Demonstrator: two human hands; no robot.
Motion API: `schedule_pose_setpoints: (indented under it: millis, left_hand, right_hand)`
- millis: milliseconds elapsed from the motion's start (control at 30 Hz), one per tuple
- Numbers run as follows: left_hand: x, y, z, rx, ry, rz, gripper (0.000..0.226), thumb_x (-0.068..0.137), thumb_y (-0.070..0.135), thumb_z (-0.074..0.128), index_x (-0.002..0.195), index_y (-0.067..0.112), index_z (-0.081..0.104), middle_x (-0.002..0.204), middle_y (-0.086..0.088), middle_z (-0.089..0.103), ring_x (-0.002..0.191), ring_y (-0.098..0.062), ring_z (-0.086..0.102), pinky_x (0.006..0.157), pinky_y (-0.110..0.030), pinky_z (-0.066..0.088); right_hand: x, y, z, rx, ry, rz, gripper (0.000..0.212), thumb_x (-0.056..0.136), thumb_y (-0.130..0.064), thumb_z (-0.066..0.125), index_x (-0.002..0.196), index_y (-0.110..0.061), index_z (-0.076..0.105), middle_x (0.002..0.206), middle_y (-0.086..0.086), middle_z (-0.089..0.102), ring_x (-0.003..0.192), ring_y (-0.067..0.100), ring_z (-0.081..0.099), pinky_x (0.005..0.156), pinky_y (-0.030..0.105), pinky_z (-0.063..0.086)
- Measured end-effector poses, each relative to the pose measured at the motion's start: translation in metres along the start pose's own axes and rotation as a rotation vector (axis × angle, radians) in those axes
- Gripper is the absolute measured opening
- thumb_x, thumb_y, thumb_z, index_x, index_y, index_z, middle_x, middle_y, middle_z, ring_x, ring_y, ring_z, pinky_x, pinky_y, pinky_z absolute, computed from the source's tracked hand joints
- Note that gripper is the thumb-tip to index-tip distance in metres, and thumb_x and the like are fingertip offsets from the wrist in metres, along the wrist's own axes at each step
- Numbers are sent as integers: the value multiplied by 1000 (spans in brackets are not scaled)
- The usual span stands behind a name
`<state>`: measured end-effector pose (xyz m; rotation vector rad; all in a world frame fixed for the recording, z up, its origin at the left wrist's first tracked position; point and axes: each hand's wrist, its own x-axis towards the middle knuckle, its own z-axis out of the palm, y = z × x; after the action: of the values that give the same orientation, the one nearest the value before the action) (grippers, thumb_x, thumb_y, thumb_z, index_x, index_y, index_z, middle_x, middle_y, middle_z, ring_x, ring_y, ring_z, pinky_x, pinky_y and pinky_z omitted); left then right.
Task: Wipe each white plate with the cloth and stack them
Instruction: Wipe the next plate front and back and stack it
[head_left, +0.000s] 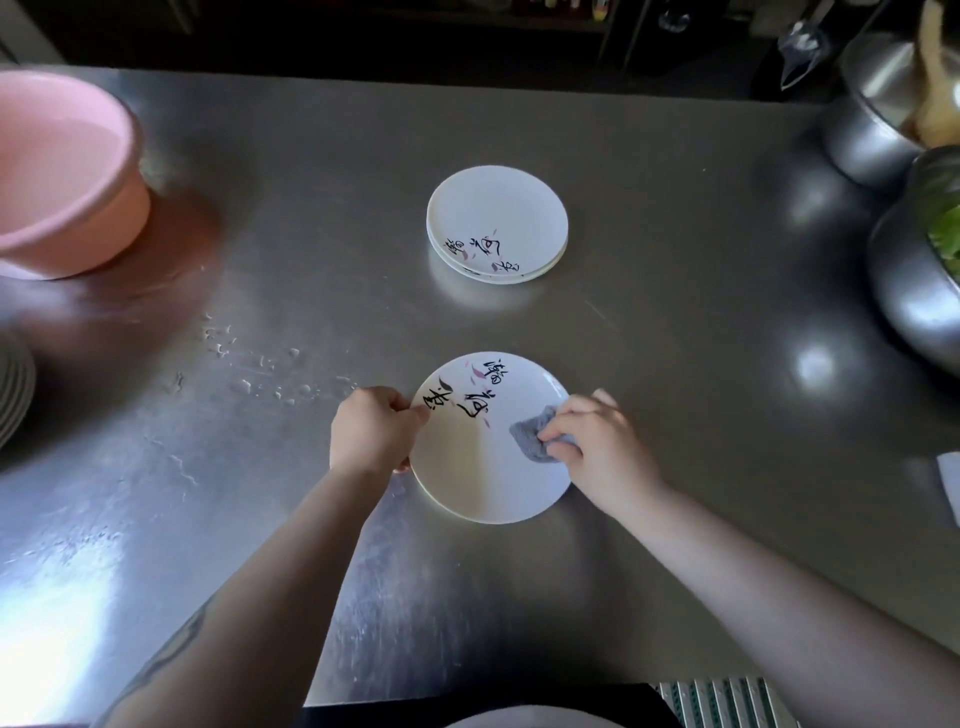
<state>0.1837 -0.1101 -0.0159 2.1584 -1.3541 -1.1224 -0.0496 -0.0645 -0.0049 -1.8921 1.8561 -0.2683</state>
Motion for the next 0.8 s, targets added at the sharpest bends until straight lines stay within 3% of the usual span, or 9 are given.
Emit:
schedule_pose_setpoints:
  millis: [200, 367, 467, 533, 600, 700, 800]
  left_hand:
    - [-5, 2, 3, 16, 59, -7, 19, 77, 20, 64, 71, 2, 65, 47, -12, 62, 43, -28, 63, 54, -26, 50]
    - [-13, 1, 4, 32, 80, 23, 18, 80, 22, 65, 71, 6, 65, 49, -12, 63, 54, -30, 66, 62, -32, 55]
    - [-22, -5, -3, -22, 20, 47, 15, 86, 27, 67, 79, 13, 66, 58, -7, 68, 56, -25, 68, 65, -33, 58]
    - [-37, -15, -7, 5, 123, 191, 14, 86, 30, 71, 89, 18, 66, 75, 1, 70, 69, -20, 67, 70, -32, 55]
    - [-61, -23, -4, 32, 234, 488, 10, 84, 23, 75, 91, 18, 68, 84, 5, 65, 76, -17, 64, 69, -30, 51]
    - [-84, -31, 14, 100, 52, 802, 9, 81, 22, 75, 88, 17, 72, 92, 5, 68, 83, -19, 67, 73, -33, 53]
    - [-78, -39, 28, 162, -74, 913, 22, 71, 21, 87, 87, 12, 76, 101, 0, 71, 95, -25, 67, 85, -36, 51]
  right_hand:
    - [-36, -41, 21, 135, -122, -51, 14, 82, -24, 68, 91, -32, 75, 97, -11, 65, 96, 15, 55, 79, 31, 47]
    - [-16, -73, 37, 240, -199, -79, 15, 79, -18, 72, 92, -25, 76, 94, -6, 66, 91, 19, 59, 79, 30, 46]
    - [-14, -60, 18, 368, -209, 3, 15, 76, -14, 75, 88, -23, 77, 89, -9, 66, 88, 12, 61, 79, 23, 45]
    - [-16, -42, -5, 466, -80, 79, 16, 76, -10, 76, 87, -21, 77, 87, -10, 67, 88, 8, 63, 82, 18, 45]
    - [-18, -26, -27, 523, 87, 118, 17, 76, -4, 76, 87, -16, 77, 83, -11, 65, 82, 7, 63, 76, 10, 44]
    - [-23, -17, -41, 514, 155, 136, 16, 76, -1, 75, 89, -11, 77, 83, -4, 65, 81, 12, 63, 75, 15, 44]
    - [-27, -19, -35, 542, 134, 158, 16, 77, -1, 75, 90, -9, 76, 88, 3, 68, 86, 17, 64, 80, 26, 46]
